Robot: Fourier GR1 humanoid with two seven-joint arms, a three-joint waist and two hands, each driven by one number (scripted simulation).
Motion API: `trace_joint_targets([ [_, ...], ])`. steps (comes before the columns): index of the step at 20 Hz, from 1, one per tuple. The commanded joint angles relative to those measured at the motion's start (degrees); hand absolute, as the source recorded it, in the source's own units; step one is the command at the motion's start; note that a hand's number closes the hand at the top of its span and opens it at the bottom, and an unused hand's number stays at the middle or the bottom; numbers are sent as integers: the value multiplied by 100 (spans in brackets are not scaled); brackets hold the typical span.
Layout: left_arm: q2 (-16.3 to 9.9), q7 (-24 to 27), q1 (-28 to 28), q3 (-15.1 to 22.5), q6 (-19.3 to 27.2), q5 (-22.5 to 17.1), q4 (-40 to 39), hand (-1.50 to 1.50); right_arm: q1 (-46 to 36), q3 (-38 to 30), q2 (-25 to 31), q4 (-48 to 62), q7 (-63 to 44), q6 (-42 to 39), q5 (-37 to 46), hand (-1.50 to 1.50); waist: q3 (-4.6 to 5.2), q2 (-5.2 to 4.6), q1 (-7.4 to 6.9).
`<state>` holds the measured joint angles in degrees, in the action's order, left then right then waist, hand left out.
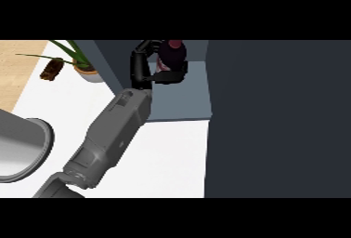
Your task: Pick up the wine, place it into the cabinet and close the cabinet
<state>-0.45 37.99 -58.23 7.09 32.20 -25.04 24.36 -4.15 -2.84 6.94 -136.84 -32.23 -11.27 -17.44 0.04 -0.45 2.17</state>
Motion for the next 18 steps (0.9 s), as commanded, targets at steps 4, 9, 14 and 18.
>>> trace_joint_targets([
  [4, 43, 13, -336, -440, -208, -419, -543, 150, -156, -28, 58, -626, -540, 224, -380, -150, 2, -3, 32],
  [9, 29, 259, -279, -844, -661, -714, -744, 150, 202, 25, -28, -517, -144, -48, -398, -150, -1, -19, 39],
  [14, -10, 498, -353, -925, -617, -700, -1133, 150, 233, 58, -59, -500, -84, -9, -329, -150, 0, -44, 92],
  [18, 45, 508, -569, -931, -515, -724, -1293, 150, 200, 154, -60, -513, -73, 15, -181, -150, 0, -43, 110],
])
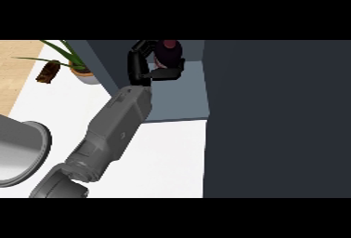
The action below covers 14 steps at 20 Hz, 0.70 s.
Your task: Pick up the wine, place it into the cabinet and close the cabinet
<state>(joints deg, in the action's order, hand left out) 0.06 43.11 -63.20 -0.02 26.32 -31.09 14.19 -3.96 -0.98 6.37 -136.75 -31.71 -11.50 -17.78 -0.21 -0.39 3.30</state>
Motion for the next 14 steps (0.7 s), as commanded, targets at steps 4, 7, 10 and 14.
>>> trace_joint_targets([
  [4, -6, 181, 46, -157, 79, 12, -445, 150, 259, 222, -90, -642, -82, 57, 19, -150, 25, -47, -13],
  [7, -141, 71, -85, -167, 34, 32, -655, -150, -41, -10, 73, -346, -71, 5, -209, -150, 26, -98, 64],
  [10, -6, 173, -139, -108, 370, 108, -741, -150, -76, 97, -2, -332, -134, 133, -90, -150, 26, -77, 43],
  [14, -56, -25, -118, -82, 319, 219, -844, -150, 169, 81, 25, -439, -47, 64, -24, -150, 24, -55, -7],
])
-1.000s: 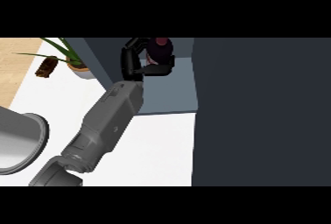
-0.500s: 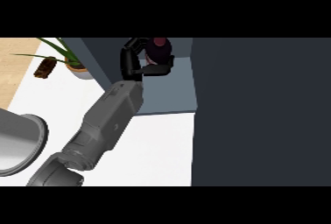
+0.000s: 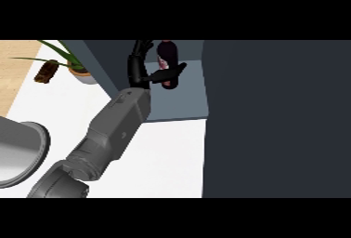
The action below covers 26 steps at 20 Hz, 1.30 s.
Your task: Pick up the wine, place it into the cabinet and close the cabinet
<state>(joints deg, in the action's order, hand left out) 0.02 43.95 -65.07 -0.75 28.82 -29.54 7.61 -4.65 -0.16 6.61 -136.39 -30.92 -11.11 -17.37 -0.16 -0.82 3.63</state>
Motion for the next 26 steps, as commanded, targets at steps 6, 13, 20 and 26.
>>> trace_joint_targets([
  [6, -329, -235, 33, 85, -41, 241, -318, -150, -58, -78, 39, -346, -266, 115, -289, -150, 21, -40, -7],
  [13, -160, 266, 243, -143, 212, 125, -213, -150, -2, -223, 144, -286, -126, -35, -353, -150, 23, -73, 65],
  [20, -130, 434, 329, -129, -14, 205, -215, -150, 79, 214, -91, -286, -73, 123, 72, -150, 25, -52, 13],
  [26, -54, 684, 495, -110, -562, 260, -148, -150, -200, 123, 12, -218, -202, 207, 15, -150, 27, -53, -13],
])
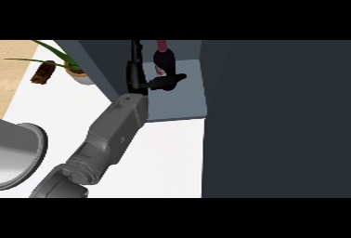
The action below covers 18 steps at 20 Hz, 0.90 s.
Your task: Pick up the wine, place it into the cabinet and close the cabinet
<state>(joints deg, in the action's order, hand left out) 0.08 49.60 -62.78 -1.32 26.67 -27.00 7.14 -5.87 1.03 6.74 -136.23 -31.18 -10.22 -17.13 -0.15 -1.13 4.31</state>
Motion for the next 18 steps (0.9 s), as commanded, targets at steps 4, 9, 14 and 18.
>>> trace_joint_targets([
  [4, -45, 136, 370, -6, -481, 60, -101, -150, 275, 224, -187, -399, -139, 181, 128, -150, 22, 15, -131],
  [9, -8, 101, 293, 4, -550, 6, -136, -150, 293, 37, 20, -371, 61, -39, -79, -150, 18, -3, -59],
  [14, -8, 229, 515, 32, -869, -364, 30, -150, 40, 103, 63, -388, -207, 45, -163, -150, 22, 23, -3],
  [18, -8, 106, 593, 332, -882, -699, 266, -150, -25, 158, 50, -94, -172, 25, -102, -150, 20, 67, -56],
])
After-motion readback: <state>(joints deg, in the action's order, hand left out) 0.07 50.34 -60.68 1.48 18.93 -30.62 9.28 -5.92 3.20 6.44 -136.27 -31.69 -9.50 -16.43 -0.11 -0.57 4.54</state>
